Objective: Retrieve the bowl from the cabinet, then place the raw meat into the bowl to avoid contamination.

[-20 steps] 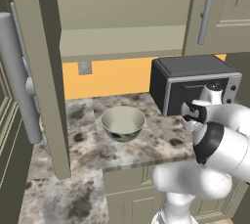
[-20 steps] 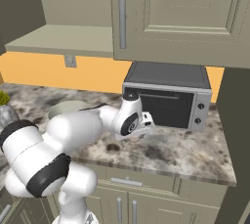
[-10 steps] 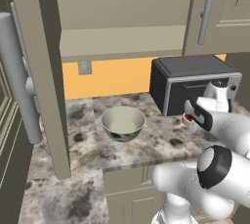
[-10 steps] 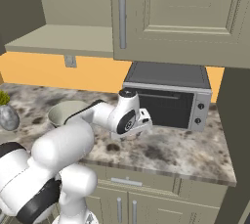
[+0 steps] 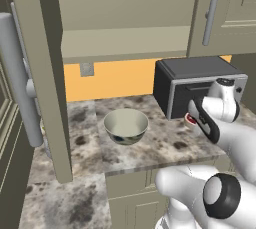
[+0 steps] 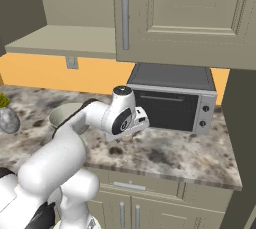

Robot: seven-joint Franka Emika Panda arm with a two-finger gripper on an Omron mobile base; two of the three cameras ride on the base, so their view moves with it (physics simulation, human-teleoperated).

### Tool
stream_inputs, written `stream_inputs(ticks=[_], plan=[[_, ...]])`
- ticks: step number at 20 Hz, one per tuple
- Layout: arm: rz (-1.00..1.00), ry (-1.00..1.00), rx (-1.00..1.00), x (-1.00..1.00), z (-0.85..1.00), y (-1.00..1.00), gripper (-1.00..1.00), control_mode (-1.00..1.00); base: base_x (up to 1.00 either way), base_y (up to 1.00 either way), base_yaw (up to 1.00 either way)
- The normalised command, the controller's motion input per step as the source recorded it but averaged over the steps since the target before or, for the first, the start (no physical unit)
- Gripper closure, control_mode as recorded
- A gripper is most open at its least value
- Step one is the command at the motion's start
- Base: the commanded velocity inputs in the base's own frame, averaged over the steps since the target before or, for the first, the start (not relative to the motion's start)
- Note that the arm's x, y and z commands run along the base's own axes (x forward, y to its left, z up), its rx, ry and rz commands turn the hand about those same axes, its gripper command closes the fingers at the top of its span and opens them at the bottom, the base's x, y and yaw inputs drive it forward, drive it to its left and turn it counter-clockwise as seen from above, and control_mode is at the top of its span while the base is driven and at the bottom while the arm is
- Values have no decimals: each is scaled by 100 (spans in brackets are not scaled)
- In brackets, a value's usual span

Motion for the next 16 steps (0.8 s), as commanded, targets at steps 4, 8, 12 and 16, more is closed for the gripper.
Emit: stream_inputs(ticks=[4, 8, 12, 16], plan=[[5, 1, 0, -13, 26, 31, 100, -100, 0, 0, 0], [4, 1, 0, -8, 27, 34, 100, -100, 0, 0, 0], [4, 2, 0, -6, 20, 35, 100, -100, 0, 0, 0], [3, 3, 0, -3, 17, 35, 100, -100, 0, 0, 0]])
